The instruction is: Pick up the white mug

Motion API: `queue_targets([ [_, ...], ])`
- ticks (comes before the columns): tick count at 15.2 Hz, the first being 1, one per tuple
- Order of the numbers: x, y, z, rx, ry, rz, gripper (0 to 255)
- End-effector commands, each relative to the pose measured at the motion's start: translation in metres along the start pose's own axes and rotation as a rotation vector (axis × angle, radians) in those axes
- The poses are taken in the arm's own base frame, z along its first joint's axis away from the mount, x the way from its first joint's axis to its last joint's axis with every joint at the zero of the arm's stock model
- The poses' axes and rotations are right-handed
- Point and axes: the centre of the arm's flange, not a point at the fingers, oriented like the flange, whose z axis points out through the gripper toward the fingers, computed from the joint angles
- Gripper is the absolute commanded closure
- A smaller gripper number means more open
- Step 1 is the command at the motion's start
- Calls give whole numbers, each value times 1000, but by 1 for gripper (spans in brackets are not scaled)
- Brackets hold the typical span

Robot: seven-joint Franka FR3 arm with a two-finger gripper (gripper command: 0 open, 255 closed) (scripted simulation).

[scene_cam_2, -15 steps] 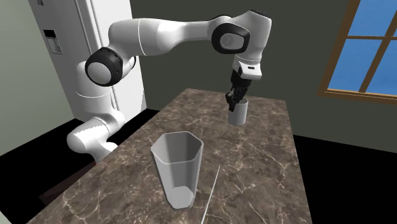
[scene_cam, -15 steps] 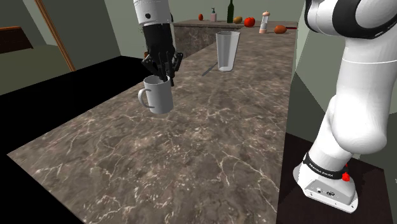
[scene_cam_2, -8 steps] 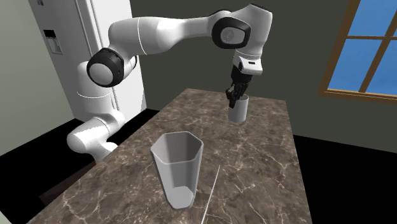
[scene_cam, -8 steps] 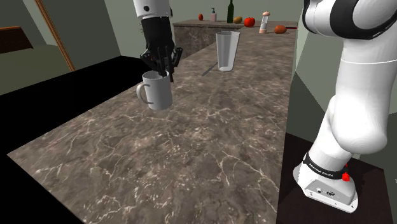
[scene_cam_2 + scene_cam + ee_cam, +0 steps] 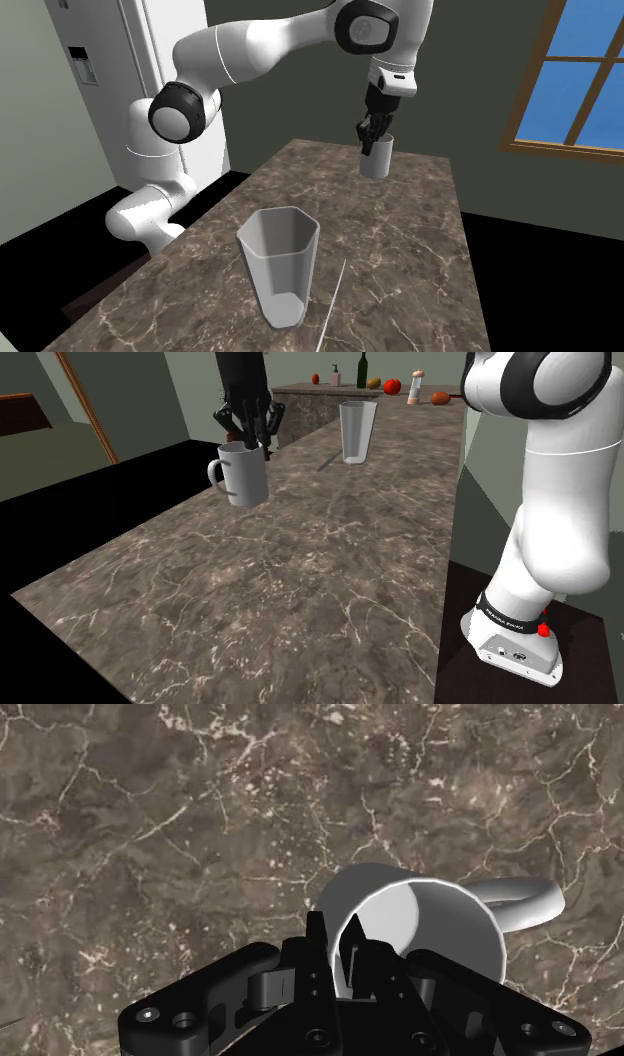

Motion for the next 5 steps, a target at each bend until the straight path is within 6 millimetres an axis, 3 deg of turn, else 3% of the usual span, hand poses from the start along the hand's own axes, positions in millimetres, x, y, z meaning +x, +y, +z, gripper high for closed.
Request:
queue_targets([
  [1,-3,-1,-11,0,0,0,255],
  [5,-5,-1,-22,0,0,0,255],
])
